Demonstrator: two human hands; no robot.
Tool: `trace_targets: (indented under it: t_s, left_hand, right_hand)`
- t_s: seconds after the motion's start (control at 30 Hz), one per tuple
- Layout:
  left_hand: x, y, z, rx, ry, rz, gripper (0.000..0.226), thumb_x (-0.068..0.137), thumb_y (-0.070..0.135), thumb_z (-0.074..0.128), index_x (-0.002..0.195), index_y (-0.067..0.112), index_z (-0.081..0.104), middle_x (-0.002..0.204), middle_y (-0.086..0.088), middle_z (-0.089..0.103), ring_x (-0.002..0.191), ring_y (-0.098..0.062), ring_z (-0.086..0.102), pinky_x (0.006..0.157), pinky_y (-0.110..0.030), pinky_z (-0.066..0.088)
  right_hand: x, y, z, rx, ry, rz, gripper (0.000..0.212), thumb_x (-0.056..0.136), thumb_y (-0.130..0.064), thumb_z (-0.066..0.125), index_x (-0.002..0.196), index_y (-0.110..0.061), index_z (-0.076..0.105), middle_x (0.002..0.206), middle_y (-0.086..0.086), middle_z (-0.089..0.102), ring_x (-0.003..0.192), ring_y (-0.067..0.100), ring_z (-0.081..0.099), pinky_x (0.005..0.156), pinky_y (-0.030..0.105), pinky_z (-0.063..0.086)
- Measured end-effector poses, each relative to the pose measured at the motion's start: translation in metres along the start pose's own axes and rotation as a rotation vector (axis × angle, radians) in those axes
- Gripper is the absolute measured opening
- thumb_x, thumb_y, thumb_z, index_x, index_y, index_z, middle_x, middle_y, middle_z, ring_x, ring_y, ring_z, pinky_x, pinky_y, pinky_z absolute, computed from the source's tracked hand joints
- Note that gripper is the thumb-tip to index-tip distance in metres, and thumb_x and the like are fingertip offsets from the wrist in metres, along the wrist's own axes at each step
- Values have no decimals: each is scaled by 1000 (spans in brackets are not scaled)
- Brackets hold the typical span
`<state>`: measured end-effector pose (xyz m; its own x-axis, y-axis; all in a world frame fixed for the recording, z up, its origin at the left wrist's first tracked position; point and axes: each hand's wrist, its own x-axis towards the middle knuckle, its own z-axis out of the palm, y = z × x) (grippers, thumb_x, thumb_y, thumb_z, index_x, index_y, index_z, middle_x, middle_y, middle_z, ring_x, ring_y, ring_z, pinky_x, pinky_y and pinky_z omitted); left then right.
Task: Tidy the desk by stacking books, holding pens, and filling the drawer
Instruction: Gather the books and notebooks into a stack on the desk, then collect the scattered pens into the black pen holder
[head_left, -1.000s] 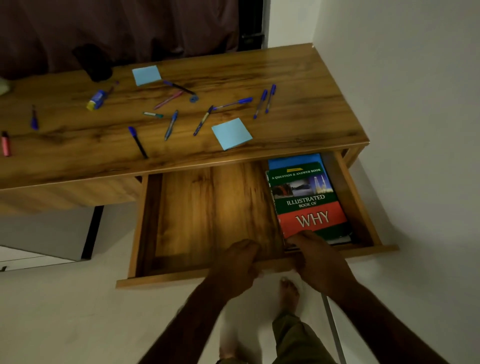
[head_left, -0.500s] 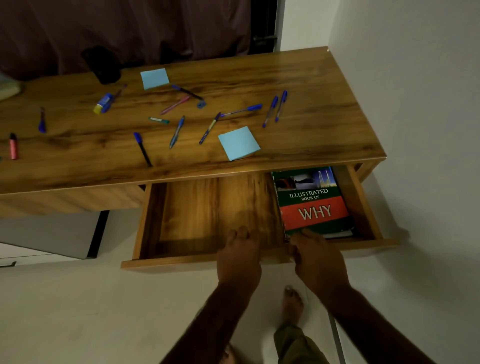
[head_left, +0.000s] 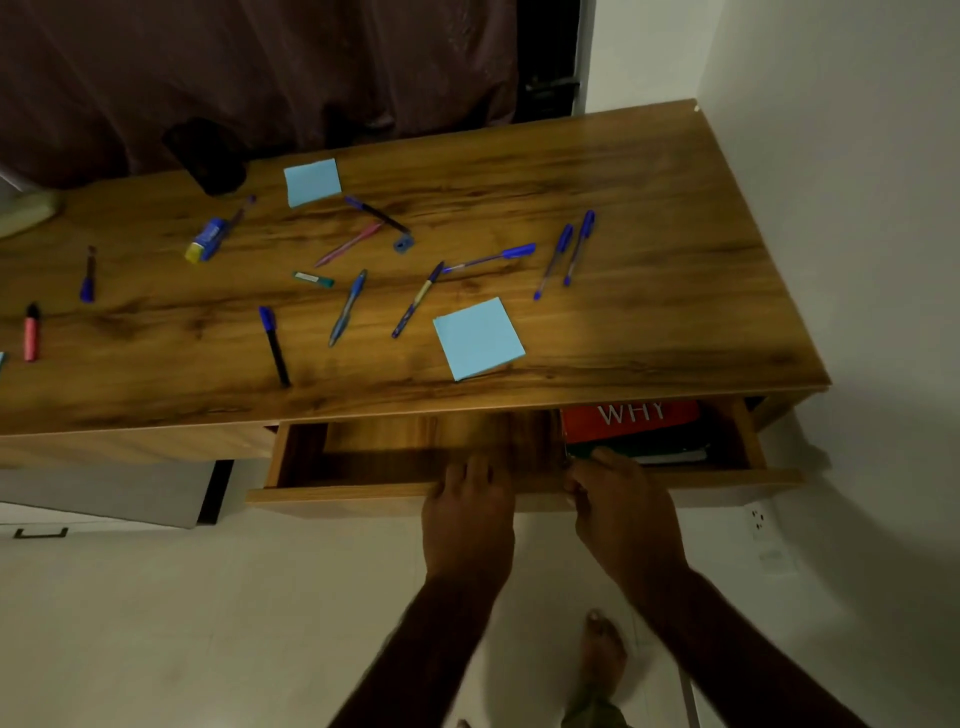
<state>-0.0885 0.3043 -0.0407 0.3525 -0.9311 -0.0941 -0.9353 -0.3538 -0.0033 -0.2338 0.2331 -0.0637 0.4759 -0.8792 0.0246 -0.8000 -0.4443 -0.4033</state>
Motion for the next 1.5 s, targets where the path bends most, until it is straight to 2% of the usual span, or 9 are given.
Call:
trace_targets:
  t_s: [0.1, 0.2, 0.37, 0.6, 0.77, 0.93, 1.17, 1.37, 1.5]
  left_hand:
    - [17, -2, -2, 65, 46, 29, 30, 68, 17, 82, 96, 17, 71, 101, -5, 64, 93, -28, 60, 76, -39, 50]
    - [37, -5, -6, 73, 129, 47, 36, 74, 17, 77, 107, 16, 61, 107, -7, 58, 96, -29, 55, 80, -41, 46]
    - [64, -3, -9, 88, 113, 95, 54, 75, 17, 77, 124, 12, 56, 116, -9, 57, 103, -29, 56, 84, -40, 49]
    - [80, 0, -11, 47, 187, 112, 39, 67, 5, 77, 104, 10, 65, 103, -10, 62, 95, -31, 62, 69, -39, 56]
    - [86, -1, -9, 57, 287, 168, 22, 72, 2, 69, 91, 11, 64, 91, -9, 62, 82, -29, 62, 53, -34, 50]
    - [91, -3, -8, 104, 312, 203, 17, 75, 2, 65, 88, 13, 64, 86, -7, 62, 77, -27, 62, 47, -29, 44]
    - [87, -2, -8, 118, 325, 183, 27, 86, 3, 39, 89, 13, 64, 85, -6, 60, 77, -26, 60, 45, -28, 41]
    - [89, 1, -19, 70, 133, 159, 31, 64, 9, 73, 93, 16, 63, 92, -5, 62, 79, -26, 63, 40, -27, 38]
    - [83, -4, -25, 7, 67, 119, 40, 61, 14, 77, 98, 18, 61, 102, -4, 61, 86, -26, 64, 41, -31, 46]
  right_hand:
    - [19, 5, 2, -29, 62, -94, 27, 65, -5, 82, 84, -21, 71, 84, -5, 61, 79, 16, 59, 61, 23, 43]
    - [37, 13, -3, -99, 161, -158, 34, 66, -14, 85, 96, -22, 69, 99, -2, 62, 97, 23, 55, 76, 32, 46]
    - [70, 19, -12, -203, 112, -157, 73, 67, -31, 86, 133, -20, 58, 133, 5, 57, 120, 31, 51, 98, 46, 45]
    - [87, 25, -10, -111, 146, -252, 48, 73, -22, 82, 118, -19, 68, 118, 2, 63, 109, 28, 58, 89, 42, 54]
    - [93, 24, -12, -131, 184, -278, 33, 77, -22, 80, 108, -21, 71, 110, -1, 66, 102, 25, 61, 80, 35, 55]
    - [95, 20, -12, -193, 183, -255, 33, 74, -27, 82, 105, -24, 71, 107, -3, 66, 98, 22, 62, 73, 33, 54]
    - [94, 19, -8, -193, 135, -234, 35, 76, -23, 82, 109, -21, 70, 109, 0, 65, 101, 26, 62, 75, 38, 58]
    - [96, 11, -17, -182, 77, -191, 27, 75, -21, 81, 99, -25, 69, 101, -2, 63, 96, 25, 60, 65, 34, 55]
    - [97, 1, -24, -189, 53, -171, 24, 74, -18, 78, 95, -25, 68, 98, -2, 61, 92, 26, 57, 60, 34, 52]
